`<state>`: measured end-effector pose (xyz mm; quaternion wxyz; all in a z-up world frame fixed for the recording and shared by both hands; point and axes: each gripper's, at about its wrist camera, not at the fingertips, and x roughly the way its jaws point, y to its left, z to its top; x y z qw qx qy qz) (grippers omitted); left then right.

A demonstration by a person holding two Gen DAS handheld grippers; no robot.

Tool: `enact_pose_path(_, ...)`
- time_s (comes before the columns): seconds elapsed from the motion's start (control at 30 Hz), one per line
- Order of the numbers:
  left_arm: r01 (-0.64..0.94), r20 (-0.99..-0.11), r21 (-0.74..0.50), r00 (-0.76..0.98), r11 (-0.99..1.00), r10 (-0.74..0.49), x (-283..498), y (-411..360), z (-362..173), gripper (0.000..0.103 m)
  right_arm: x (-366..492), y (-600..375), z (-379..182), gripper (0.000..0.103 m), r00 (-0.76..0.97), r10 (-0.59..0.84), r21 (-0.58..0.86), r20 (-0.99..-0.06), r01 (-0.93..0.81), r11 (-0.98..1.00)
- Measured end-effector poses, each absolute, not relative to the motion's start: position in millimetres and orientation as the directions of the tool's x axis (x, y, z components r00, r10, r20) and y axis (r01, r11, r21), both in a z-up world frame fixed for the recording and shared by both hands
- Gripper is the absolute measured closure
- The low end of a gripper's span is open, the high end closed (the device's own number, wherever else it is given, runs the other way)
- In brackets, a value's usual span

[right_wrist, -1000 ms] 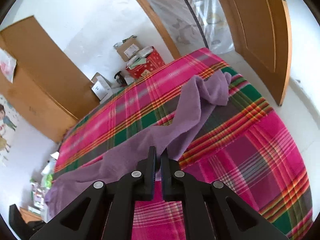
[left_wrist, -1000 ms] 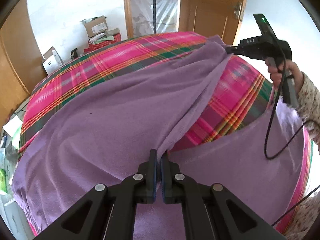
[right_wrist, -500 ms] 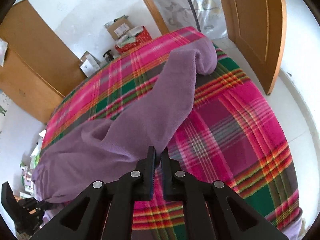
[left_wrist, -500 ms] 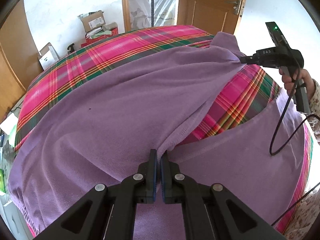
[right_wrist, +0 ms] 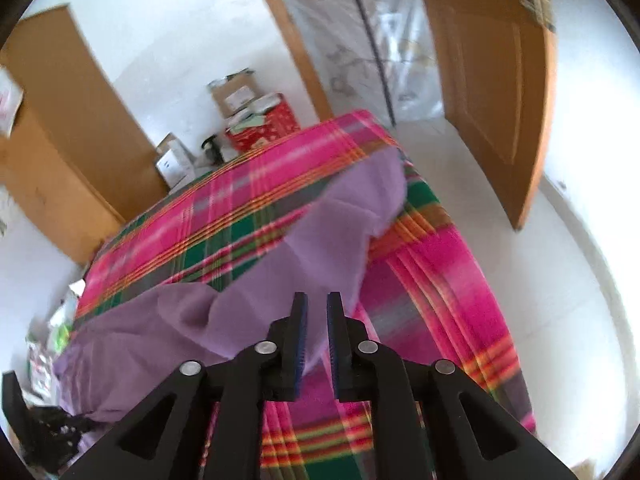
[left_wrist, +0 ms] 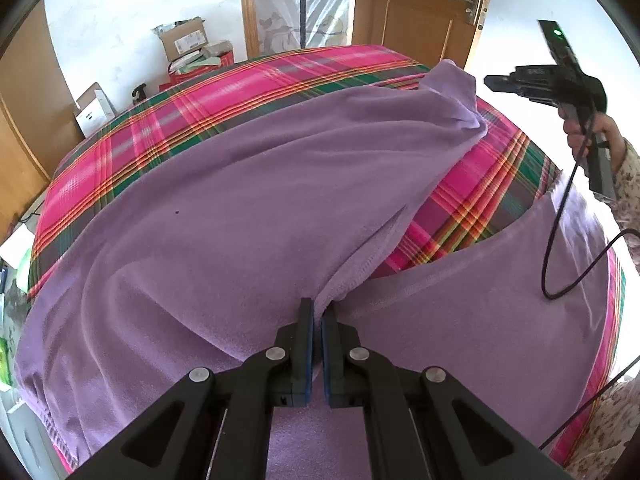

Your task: Fold clothes

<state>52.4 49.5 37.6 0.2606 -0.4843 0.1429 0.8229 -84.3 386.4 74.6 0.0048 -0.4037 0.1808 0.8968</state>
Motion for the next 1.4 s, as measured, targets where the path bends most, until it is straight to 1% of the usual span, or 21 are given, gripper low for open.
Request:
enact_pose_path(0.03, -0.562, -0.871, -0.012, -0.401, -0.827, 0.284, 53, 50, 39, 0.098, -91, 385, 74, 0.089, -0.670, -0.143, 0.321, -0.728, -0.148, -0.936)
enact_pose_path(0.07, -0.561, -0.870, -0.015, -0.401, -0.828, 0.288, 54, 50, 41, 0.098, -96, 385, 74, 0.082, -0.671, -0.146, 0.321, -0.727, -0.145, -0.936)
enact_pose_path(0.1, -0.560, -0.868, -0.021, -0.401, -0.828, 0.292, 54, 50, 43, 0.098, -99, 387, 75, 0.072, -0.680, -0.136, 0.319, -0.721, -0.151, -0.935)
enact_pose_path(0.13, -0.558, -0.866, -0.034, -0.399, -0.829, 0.303, 53, 49, 47, 0.097, -101, 388, 75, 0.069, -0.690, -0.123, 0.317, -0.713, -0.161, -0.935)
enact_pose_path(0.2, -0.553, -0.860, -0.061, -0.394, -0.831, 0.325, 52, 47, 53, 0.095, -106, 391, 77, 0.069, -0.714, -0.113, 0.324, -0.691, -0.166, -0.932)
enact_pose_path(0.27, -0.548, -0.852, -0.096, -0.386, -0.831, 0.353, 50, 44, 57, 0.092, -118, 387, 80, 0.068, -0.720, -0.147, 0.335, -0.678, -0.125, -0.934)
enact_pose_path(0.33, -0.543, -0.845, -0.126, -0.379, -0.830, 0.376, 48, 42, 60, 0.092, -131, 377, 81, 0.067, -0.707, -0.153, 0.294, -0.690, -0.082, -0.952)
enact_pose_path(0.4, -0.545, -0.850, -0.119, -0.375, -0.830, 0.369, 49, 44, 57, 0.092, -147, 363, 79, 0.067, -0.683, -0.143, 0.229, -0.717, -0.036, -0.973)
enact_pose_path(0.47, -0.555, -0.858, -0.115, -0.363, -0.824, 0.364, 52, 46, 53, 0.092, -157, 356, 75, 0.067, -0.670, -0.148, 0.222, -0.728, -0.027, -0.975)
enact_pose_path(0.53, -0.565, -0.865, -0.109, -0.351, -0.818, 0.358, 54, 48, 48, 0.092, -164, 352, 67, 0.067, -0.653, -0.147, 0.224, -0.743, -0.036, -0.974)
enact_pose_path(0.63, -0.579, -0.872, -0.107, -0.335, -0.808, 0.356, 56, 48, 45, 0.092, -167, 348, 57, 0.067, -0.633, -0.090, 0.160, -0.769, -0.055, -0.986)
enact_pose_path(0.77, -0.588, -0.874, -0.113, -0.324, -0.801, 0.362, 58, 48, 44, 0.092, -165, 361, 43, 0.067, -0.591, -0.045, 0.129, -0.806, -0.100, -0.987)
enact_pose_path(0.87, -0.587, -0.870, -0.115, -0.330, -0.801, 0.366, 58, 48, 48, 0.092, -166, 372, 38, 0.067, -0.576, 0.000, 0.099, -0.818, -0.141, -0.985)
enact_pose_path(0.93, -0.587, -0.868, -0.115, -0.333, -0.802, 0.369, 58, 47, 50, 0.092, -163, 377, 40, 0.067, -0.593, 0.021, 0.089, -0.805, -0.155, -0.984)
enact_pose_path(1.03, -0.586, -0.864, -0.117, -0.338, -0.802, 0.373, 58, 47, 54, 0.092, -163, 376, 41, 0.065, -0.598, -0.026, 0.112, -0.801, -0.107, -0.988)
enact_pose_path(1.07, -0.586, -0.859, -0.124, -0.341, -0.801, 0.382, 58, 46, 56, 0.092, -165, 373, 40, 0.063, -0.587, -0.038, 0.107, -0.809, -0.084, -0.991)
enact_pose_path(1.13, -0.589, -0.825, -0.176, -0.348, -0.788, 0.445, 59, 41, 72, 0.092, -164, 370, 38, 0.062, -0.575, -0.022, 0.074, -0.818, -0.067, -0.995)
enact_pose_path(1.2, -0.595, -0.805, -0.192, -0.360, -0.781, 0.472, 57, 38, 85, 0.090, -162, 373, 35, 0.062, -0.566, -0.026, 0.079, -0.824, -0.069, -0.995)
enact_pose_path(1.27, -0.602, -0.799, -0.167, -0.381, -0.781, 0.465, 51, 39, 95, 0.084, -162, 376, 32, 0.062, -0.553, -0.034, 0.093, -0.832, -0.079, -0.992)
enact_pose_path(1.33, -0.608, -0.803, -0.125, -0.403, -0.784, 0.440, 38, 45, 101, 0.080, -160, 376, 37, 0.062, -0.562, -0.031, 0.091, -0.827, -0.079, -0.993)
enact_pose_path(1.4, -0.612, -0.806, -0.117, -0.402, -0.782, 0.435, 19, 56, 102, 0.080, -156, 371, 47, 0.062, -0.598, -0.036, 0.085, -0.801, -0.055, -0.995)
